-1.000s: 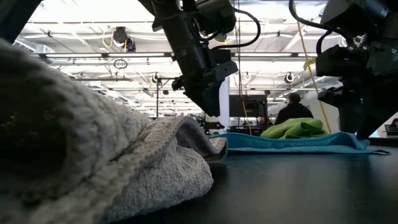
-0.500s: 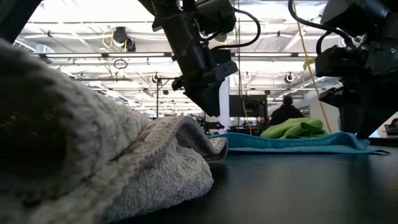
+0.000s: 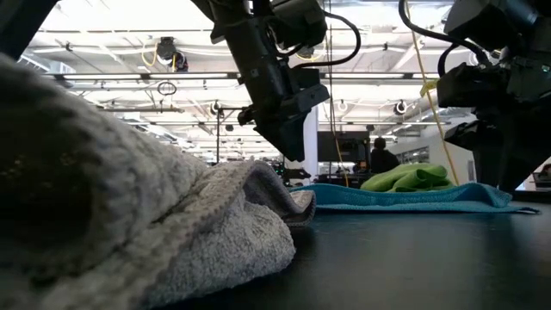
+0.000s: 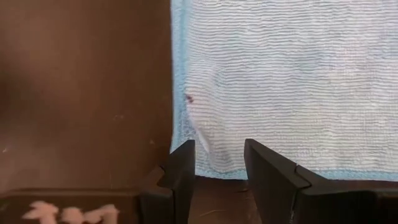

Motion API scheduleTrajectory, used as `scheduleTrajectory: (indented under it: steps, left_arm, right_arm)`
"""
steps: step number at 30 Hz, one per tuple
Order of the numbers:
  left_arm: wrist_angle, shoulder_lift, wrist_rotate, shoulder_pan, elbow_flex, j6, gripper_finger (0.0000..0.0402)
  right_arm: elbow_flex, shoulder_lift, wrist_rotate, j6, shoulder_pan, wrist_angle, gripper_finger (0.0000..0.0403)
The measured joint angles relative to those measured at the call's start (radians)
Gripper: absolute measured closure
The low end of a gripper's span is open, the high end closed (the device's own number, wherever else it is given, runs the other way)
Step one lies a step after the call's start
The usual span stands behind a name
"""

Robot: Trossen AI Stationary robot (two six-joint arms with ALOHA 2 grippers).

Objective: Fold microfiber towels
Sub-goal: Fold the blue microfiber towel

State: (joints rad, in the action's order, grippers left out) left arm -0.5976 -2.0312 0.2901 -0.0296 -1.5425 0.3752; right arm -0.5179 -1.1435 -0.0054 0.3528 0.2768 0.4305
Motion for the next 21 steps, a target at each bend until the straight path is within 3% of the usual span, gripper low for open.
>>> scheduleTrajectory:
  steps: [21]
  left_arm:
    - [0.000,0.000,0.001,0.000,0.000,0.019,0.0303]
  right_arm:
    - [0.056,0.000,0.006,-0.017,0.033,-0.063,0.0273]
